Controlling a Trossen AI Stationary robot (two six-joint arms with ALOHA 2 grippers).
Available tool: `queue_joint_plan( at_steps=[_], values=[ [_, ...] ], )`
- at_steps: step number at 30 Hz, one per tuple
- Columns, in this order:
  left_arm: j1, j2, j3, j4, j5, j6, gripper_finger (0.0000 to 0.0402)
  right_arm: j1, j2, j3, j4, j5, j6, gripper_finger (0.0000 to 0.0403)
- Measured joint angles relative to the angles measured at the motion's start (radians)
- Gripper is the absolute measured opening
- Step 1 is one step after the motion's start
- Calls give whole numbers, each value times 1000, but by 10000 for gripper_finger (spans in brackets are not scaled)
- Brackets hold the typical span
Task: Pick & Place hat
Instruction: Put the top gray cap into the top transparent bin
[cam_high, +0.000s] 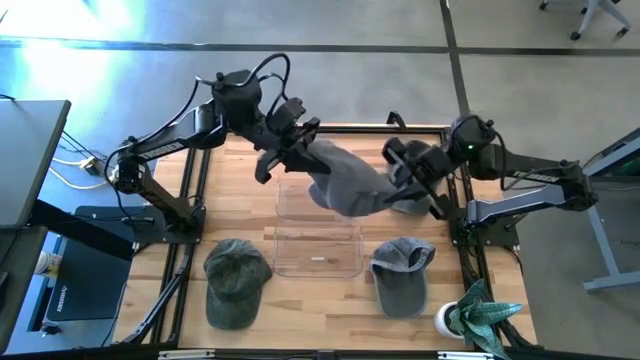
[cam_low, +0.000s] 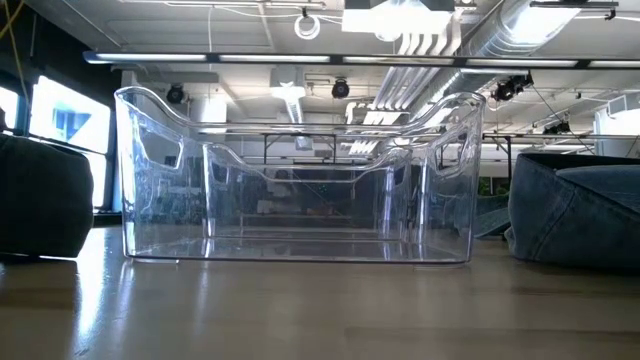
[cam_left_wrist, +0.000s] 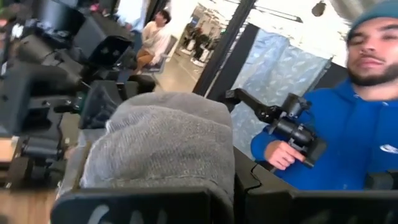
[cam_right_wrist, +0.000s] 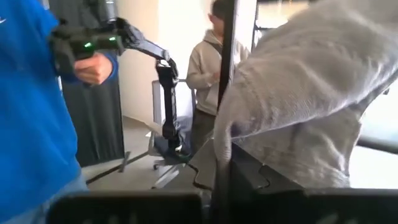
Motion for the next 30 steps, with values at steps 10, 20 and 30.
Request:
queue_joint_plan(
  at_steps=[10,20,30],
  values=[
    [84,38,-48,-234,-45,55,122,58,-33,0,-171,129,234,10],
    [106,69,-78,-470,-172,343,236,58,-121,-18,-453,381,473,3],
    [122,43,-78,-613,-516,493,225,80,-136,-153,-256,367,629,4]
  ],
)
